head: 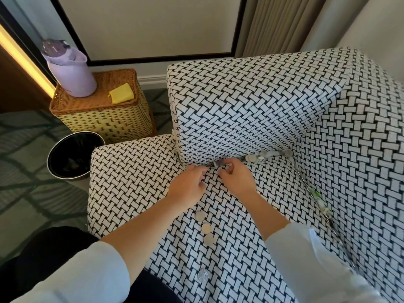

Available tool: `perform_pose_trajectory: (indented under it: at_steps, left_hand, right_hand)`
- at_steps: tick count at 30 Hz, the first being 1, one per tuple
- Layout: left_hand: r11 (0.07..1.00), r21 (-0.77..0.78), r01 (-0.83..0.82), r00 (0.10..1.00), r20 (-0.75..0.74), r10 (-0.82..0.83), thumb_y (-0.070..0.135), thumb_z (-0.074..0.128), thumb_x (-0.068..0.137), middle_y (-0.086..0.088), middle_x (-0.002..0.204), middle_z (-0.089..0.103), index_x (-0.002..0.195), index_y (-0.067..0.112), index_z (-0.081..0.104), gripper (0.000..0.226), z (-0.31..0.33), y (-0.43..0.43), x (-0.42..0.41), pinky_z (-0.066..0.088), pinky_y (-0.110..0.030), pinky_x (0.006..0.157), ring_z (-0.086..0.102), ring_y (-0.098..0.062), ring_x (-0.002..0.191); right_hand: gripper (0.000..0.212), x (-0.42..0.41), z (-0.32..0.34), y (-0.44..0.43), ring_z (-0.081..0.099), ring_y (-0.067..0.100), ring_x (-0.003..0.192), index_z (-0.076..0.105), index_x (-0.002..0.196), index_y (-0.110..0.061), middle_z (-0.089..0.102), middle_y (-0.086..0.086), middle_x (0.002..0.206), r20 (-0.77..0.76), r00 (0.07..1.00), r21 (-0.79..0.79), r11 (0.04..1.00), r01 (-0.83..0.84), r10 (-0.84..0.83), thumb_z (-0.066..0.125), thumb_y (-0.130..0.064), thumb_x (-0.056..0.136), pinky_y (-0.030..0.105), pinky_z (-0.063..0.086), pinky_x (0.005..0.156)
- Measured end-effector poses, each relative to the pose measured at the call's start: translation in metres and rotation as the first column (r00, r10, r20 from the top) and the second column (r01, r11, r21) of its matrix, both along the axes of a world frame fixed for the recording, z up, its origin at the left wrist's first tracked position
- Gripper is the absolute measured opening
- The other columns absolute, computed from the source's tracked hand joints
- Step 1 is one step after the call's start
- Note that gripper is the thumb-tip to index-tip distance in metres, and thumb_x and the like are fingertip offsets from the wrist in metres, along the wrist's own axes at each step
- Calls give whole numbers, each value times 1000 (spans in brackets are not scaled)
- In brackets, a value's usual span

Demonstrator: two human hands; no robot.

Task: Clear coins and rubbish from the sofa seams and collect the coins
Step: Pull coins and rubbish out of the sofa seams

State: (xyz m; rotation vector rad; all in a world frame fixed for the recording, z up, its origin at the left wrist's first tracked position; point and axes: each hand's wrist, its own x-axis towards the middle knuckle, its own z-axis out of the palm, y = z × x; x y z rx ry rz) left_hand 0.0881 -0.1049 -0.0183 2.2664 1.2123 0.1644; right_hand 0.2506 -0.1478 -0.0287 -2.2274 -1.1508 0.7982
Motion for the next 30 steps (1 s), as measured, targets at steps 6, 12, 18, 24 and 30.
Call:
perform_pose_trajectory:
  at_steps: [6, 12, 18, 24, 30]
  left_hand:
    - [998, 16, -56, 993, -107, 58, 23, 49, 93, -2, 122, 56, 145, 22, 39, 53, -6, 8, 15, 55, -39, 83, 60, -18, 101]
    - [1000, 25, -15, 986, -166, 19, 27, 47, 93, -2, 124, 55, 143, 20, 40, 51, -9, 12, 17, 55, -37, 81, 60, -17, 100]
    - [1000, -15, -5, 985, -174, 2, 27, 48, 94, -4, 132, 52, 145, 19, 38, 52, -9, 15, 18, 54, -38, 85, 59, -19, 106]
    - [1000, -23, 21, 989, -147, -24, 27, 49, 96, -4, 125, 55, 140, 20, 44, 44, -9, 17, 16, 54, -34, 83, 60, -18, 99]
    - [999, -41, 4, 994, -113, -9, 22, 46, 95, -5, 126, 55, 138, 19, 49, 42, -7, 17, 11, 53, -32, 76, 62, -20, 94]
  right_hand:
    - [30, 4, -2, 20, 62, 18, 76, 64, 107, -25, 64, -5, 86, 144, 989, -106, 994, -2, 17, 56, -49, 91, 26, 44, 57]
    - [21, 6, -5, 23, 64, 14, 61, 67, 88, -28, 65, -7, 70, 95, 995, -109, 993, 33, -23, 52, -41, 94, 22, 41, 50]
    - [27, 20, 16, 3, 37, 14, 36, 70, 76, -7, 43, -1, 46, -500, 847, -176, 937, -302, 179, 48, -10, 91, 22, 34, 42]
    - [34, 7, 17, -2, 37, 16, 35, 75, 104, -28, 37, 2, 47, -519, 833, -121, 949, -291, 189, 48, -10, 93, 23, 36, 39]
    - [66, -1, 7, 1, 51, 17, 33, 29, 152, -28, 52, 2, 45, -335, 924, -184, 949, -256, 184, 41, -10, 90, 22, 42, 37]
